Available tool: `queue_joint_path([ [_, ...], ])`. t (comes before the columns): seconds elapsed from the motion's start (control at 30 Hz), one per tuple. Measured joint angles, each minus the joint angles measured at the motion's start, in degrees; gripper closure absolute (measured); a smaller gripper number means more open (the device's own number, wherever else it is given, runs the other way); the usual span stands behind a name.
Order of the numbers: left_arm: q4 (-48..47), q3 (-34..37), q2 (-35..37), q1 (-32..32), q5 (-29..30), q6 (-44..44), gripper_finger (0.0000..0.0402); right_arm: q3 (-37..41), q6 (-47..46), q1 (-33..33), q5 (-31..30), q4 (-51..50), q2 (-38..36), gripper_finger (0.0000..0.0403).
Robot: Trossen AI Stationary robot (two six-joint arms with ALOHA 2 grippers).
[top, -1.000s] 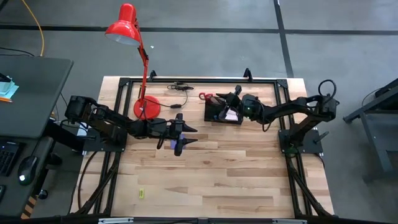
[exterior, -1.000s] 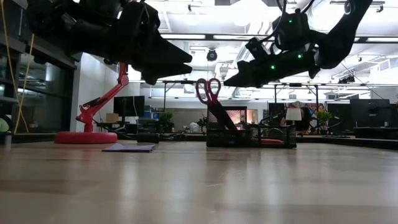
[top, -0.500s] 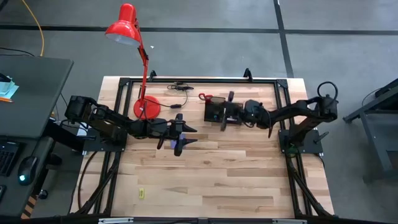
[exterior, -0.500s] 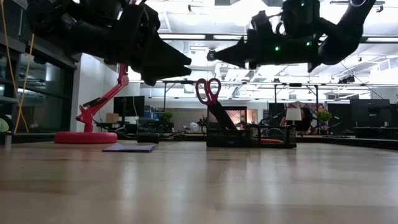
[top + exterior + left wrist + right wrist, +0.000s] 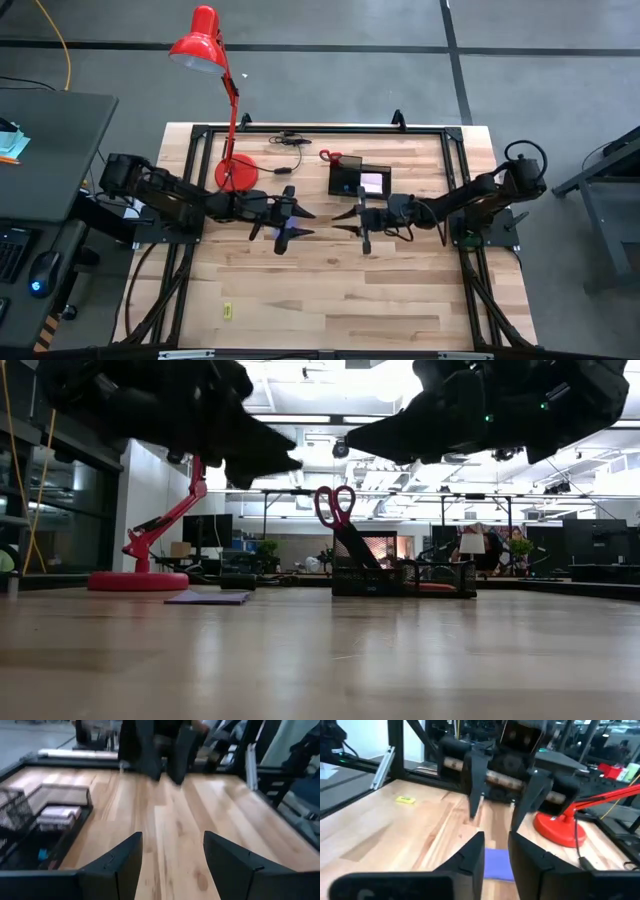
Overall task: Pick and place office supplies into organizer
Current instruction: Put the blue sticky note into the black desk organizer
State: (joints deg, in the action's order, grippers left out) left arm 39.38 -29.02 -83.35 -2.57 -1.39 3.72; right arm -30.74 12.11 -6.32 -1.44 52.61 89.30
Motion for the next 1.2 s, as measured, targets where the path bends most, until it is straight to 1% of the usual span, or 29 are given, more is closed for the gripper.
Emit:
queue_joint_path([
  [0.07, -1.18, -0.07, 1.71, 0.01, -0.08, -0.37, 0.0208, 0.0, -0.23, -0.51, -1.61, -1.05, 0.0, 0.0301],
  [0.13, -4.59, -0.07, 3.41, -0.05, 0.75, -0.34, 0.0208, 0.0, -1.09, -0.87, -4.99, -1.52, 0.0, 0.028],
  [0.27, -11.62, -0.05, 5.85, -0.05, 4.49, 0.34, 0.0208, 0.0, -4.55, -0.84, -13.39, -1.73, -0.04, 0.0246],
  [0.33, -12.5, -0.04, 6.05, -0.02, 6.78, 0.79, 0.0208, 0.0, -4.6, -0.79, -16.62, -2.87, -0.64, 0.0238],
  [0.37, -12.88, -0.04, 6.05, -0.03, 7.39, 1.14, 0.0208, 0.07, -4.61, -0.79, -17.16, -3.26, -0.9, 0.0235],
  [0.47, -13.81, -0.04, 6.05, -0.05, 7.54, 1.06, 0.0208, 0.96, -4.61, -1.1, -16.11, -3.51, -2.18, 0.0234],
  [0.53, -14.88, -0.04, 6.05, -0.03, 7.68, 1.07, 0.0208, 1.56, -3.59, -2.23, -17.04, -4.2, -4.29, 0.0237],
  [0.6, -15.32, -0.02, 6.05, -0.02, 7.68, 1.09, 0.0208, 2.39, -2.38, -3.8, -20.67, -6.87, -8.33, 0.0242],
  [0.7, -15.52, -0.03, 6.05, -0.02, 8.13, 1.4, 0.0208, 4.77, -1.3, -6.4, -26.94, -12.76, -17.35, 0.0249],
  [0.87, -15.63, -0.04, 6.05, -0.02, 10.04, 0.96, 0.0208, 9.91, -1.55, -9.49, -27.0, -16.42, -31.12, 0.0253],
  [0.97, -15.65, -0.02, 6.05, -0.03, 10.05, 1.03, 0.0208, 11.48, -1.62, -11.71, -30.0, -20.8, -38.96, 0.0251],
  [1.03, -15.65, -0.02, 6.05, -0.02, 10.04, 1.01, 0.0208, 12.3, -1.53, -13.3, -30.67, -23.89, -44.1, 0.0252],
  [1.2, -16.48, -0.03, 6.04, -0.13, 10.04, 1.03, 0.0208, 14.25, -0.08, -15.83, -30.65, -27.09, -53.37, 0.0253],
])
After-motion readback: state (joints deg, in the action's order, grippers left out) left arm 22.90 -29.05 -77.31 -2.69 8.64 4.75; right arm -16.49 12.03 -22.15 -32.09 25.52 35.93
